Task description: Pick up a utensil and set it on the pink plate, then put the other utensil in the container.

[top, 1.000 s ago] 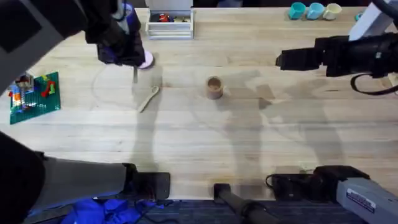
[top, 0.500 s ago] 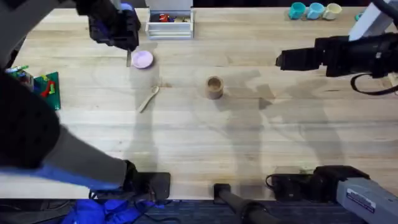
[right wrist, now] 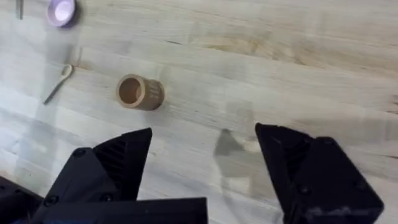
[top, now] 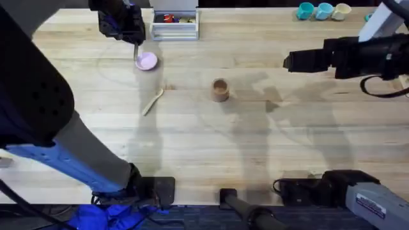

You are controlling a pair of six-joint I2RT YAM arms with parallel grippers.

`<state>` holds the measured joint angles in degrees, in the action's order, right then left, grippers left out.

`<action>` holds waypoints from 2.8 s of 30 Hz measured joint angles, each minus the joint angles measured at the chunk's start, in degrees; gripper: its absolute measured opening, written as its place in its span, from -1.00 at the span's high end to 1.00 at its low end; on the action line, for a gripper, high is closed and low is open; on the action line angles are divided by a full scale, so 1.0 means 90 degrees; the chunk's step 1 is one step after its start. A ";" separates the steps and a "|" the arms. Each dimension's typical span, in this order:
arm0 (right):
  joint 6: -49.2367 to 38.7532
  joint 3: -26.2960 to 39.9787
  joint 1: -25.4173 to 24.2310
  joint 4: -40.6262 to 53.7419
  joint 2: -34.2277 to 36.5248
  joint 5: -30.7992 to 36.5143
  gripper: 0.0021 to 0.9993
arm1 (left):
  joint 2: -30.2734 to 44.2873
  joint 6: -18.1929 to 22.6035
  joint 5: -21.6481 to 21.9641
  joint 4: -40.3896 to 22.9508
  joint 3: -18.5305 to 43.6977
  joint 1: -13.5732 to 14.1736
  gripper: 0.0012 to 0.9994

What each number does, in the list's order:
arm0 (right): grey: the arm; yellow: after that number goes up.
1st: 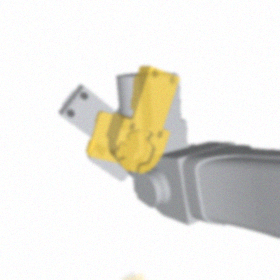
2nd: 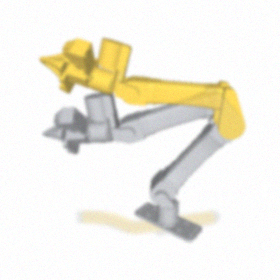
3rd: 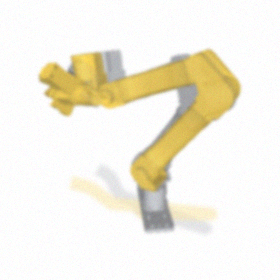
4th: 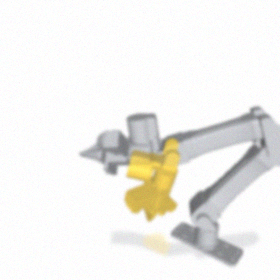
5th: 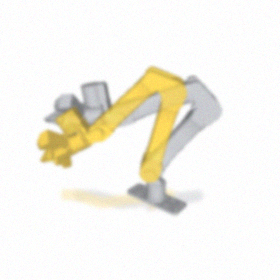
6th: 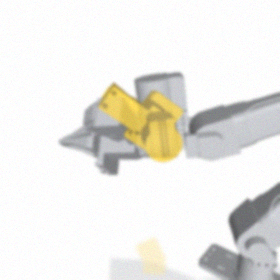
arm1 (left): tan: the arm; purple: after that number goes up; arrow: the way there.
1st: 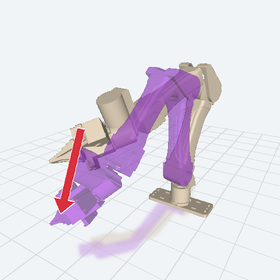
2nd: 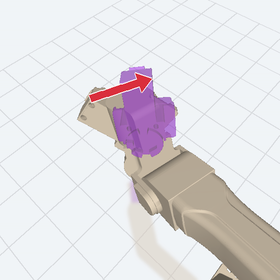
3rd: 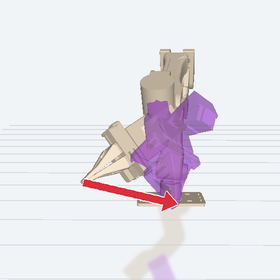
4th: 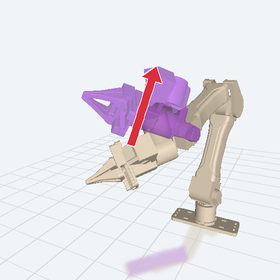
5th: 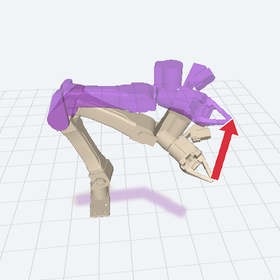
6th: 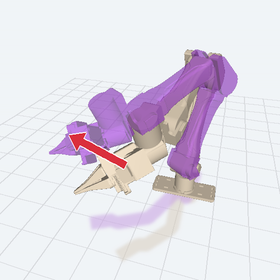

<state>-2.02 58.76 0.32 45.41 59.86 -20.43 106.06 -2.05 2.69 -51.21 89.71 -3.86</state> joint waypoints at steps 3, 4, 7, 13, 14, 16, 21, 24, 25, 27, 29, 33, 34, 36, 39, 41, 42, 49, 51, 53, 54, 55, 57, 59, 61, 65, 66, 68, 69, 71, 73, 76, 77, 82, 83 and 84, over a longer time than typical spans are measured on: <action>-0.0004 0.0000 0.0000 0.0000 0.0000 0.0000 -1.00 | 0.0001 0.0039 -0.0016 0.0001 0.0002 0.0000 0.92; -0.0007 0.0000 0.0000 0.0000 0.0000 0.0000 -1.00 | 0.0004 0.0042 -0.0016 -0.0001 0.0002 0.0000 0.92; -0.0017 0.0000 0.0000 0.0000 0.0000 0.0000 -0.99 | 0.0053 0.0047 -0.0016 -0.0002 0.0004 0.0000 0.92; -0.0017 0.0000 0.0000 0.0000 0.0000 0.0000 -1.00 | 0.0468 0.0048 -0.0172 -0.0003 0.0010 -0.0005 0.92; -0.0017 0.0000 0.0000 0.0000 0.0000 0.0000 -1.00 | 0.0548 0.0045 -0.0203 -0.0001 0.0010 -0.0005 0.92; -0.0019 0.0000 0.0000 0.0000 0.0000 0.0000 -0.99 | 0.0655 0.0042 -0.0254 -0.0004 0.0010 -0.0005 0.92; -0.0019 0.0000 0.0000 0.0000 0.0000 0.0000 -1.00 | 0.0790 0.0042 -0.0336 -0.0045 0.0010 -0.0005 0.92; -0.0019 0.0000 0.0000 0.0000 0.0000 0.0000 -1.00 | 0.0882 0.0042 -0.0348 -0.0057 0.0010 -0.0005 0.92; -0.0019 0.0000 0.0000 0.0000 0.0000 0.0000 -1.00 | 0.0912 0.0042 -0.0347 -0.0055 0.0010 -0.0005 0.92; -0.0019 0.0000 0.0000 0.0000 0.0000 0.0000 -1.00 | 0.0981 0.0042 -0.0348 -0.0052 0.0010 -0.0005 0.92; -0.0019 0.0000 0.0000 0.0000 0.0000 0.0000 -1.00 | 0.1032 0.0042 -0.0348 -0.0050 0.0010 -0.0005 0.92; -0.0019 0.0000 0.0000 0.0000 0.0000 0.0000 -0.99 | 0.1044 0.0042 -0.0346 0.0007 0.0010 -0.0007 0.92; -0.0019 0.0000 0.0000 0.0000 0.0000 0.0000 -0.99 | 0.1044 0.0042 -0.0346 0.0028 0.0010 -0.0007 0.92; -0.0019 0.0000 0.0000 0.0000 0.0000 0.0000 -0.99 | 0.1044 0.0042 -0.0346 0.0028 0.0010 -0.0012 0.92; -0.0019 0.0000 0.0000 0.0000 0.0000 0.0000 -0.99 | 0.1044 0.0042 -0.0346 0.0028 0.0010 -0.0019 0.92; -0.0019 0.0000 0.0000 0.0000 0.0000 0.0000 -0.99 | 0.1044 0.0047 -0.0344 0.0036 0.0010 -0.0024 0.81; -0.0019 0.0000 0.0000 0.0000 0.0000 0.0000 -0.99 | 0.1043 0.0052 -0.0344 0.0049 0.0010 -0.0024 0.71; -0.0019 0.0000 0.0000 0.0000 0.0000 0.0000 -0.99 | 0.1042 0.0058 -0.0343 0.0052 0.0010 -0.0024 0.55; -0.0019 0.0000 0.0000 0.0000 0.0000 0.0000 -0.99 | 0.1042 0.0059 -0.0344 0.0055 0.0010 -0.0024 0.42; -0.0019 0.0000 0.0000 0.0000 0.0000 0.0000 -0.99 | 0.1044 0.0057 -0.0343 0.0083 0.0010 -0.0024 0.25; -0.0019 0.0000 0.0000 0.0000 0.0000 0.0000 -0.99 | 0.1044 0.0075 -0.0341 0.0096 0.0010 -0.0024 0.12; -0.0019 0.0000 0.0000 0.0000 0.0000 0.0000 -0.99 | 0.1043 0.0066 -0.0344 0.0098 0.0010 -0.0024 0.03; -0.0019 0.0000 0.0000 0.0000 0.0000 0.0000 -0.99 | 0.1044 0.0062 -0.0343 0.0096 0.0010 -0.0024 -0.05; -0.0019 0.0000 0.0000 0.0000 0.0000 0.0000 -0.99 | 0.1044 0.0062 -0.0343 0.0092 0.0010 -0.0024 -0.08; -0.0021 0.0000 0.0000 0.0000 0.0000 0.0000 -0.99 | 0.1044 0.0062 -0.0342 0.0059 0.0012 -0.0024 -0.09; -0.0019 0.0000 0.0000 0.0000 0.0000 0.0000 -0.99 | 0.1043 0.0063 -0.0344 -0.0128 0.0045 -0.0024 -0.11; -0.0019 0.0000 0.0000 0.0000 0.0000 0.0000 -0.99 | 0.1043 0.0062 -0.0342 -0.0209 0.0084 -0.0024 -0.12; -0.0019 0.0000 0.0000 0.0000 0.0000 0.0000 -0.99 | 0.1044 0.0062 -0.0341 -0.0382 0.0216 -0.0024 -0.15; -0.0019 0.0000 0.0000 0.0000 0.0000 0.0000 -0.99 | 0.1044 0.0062 -0.0342 -0.0452 0.0304 -0.0024 -0.16; -0.0019 0.0000 0.0000 0.0001 0.0000 0.0000 -0.99 | 0.1044 0.0062 -0.0342 -0.0595 0.0512 -0.0024 -0.19; -0.0019 0.0000 0.0000 0.0002 0.0000 0.0000 -0.99 | 0.1044 0.0062 -0.0341 -0.0730 0.0699 -0.0024 -0.23; -0.0019 0.0000 0.0000 0.0002 0.0000 0.0000 -0.99 | 0.1042 0.0062 -0.0342 -0.0994 0.0958 -0.0024 -0.29; -0.0019 0.0000 -0.0002 0.0002 0.0000 0.0000 -0.99 | 0.1042 0.0065 -0.0341 -0.1107 0.1032 -0.0024 -0.42; -0.0019 0.0000 0.0000 0.0002 0.0000 0.0000 -0.99 | 0.1043 0.0064 -0.0341 -0.1686 0.1294 -0.0024 -0.95; -0.0019 0.0000 0.0000 0.0002 0.0000 0.0000 -0.99 | 0.1044 0.0064 -0.0341 -0.1799 0.1340 -0.0024 -0.98; -0.0020 0.0000 0.0000 0.0002 0.0000 0.0000 -0.99 | 0.1044 0.0060 -0.0340 -0.1895 0.1376 -0.0024 -0.98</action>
<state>-2.20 58.76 0.32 45.43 59.86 -20.43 115.46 -1.51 -0.38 -68.26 102.10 -4.08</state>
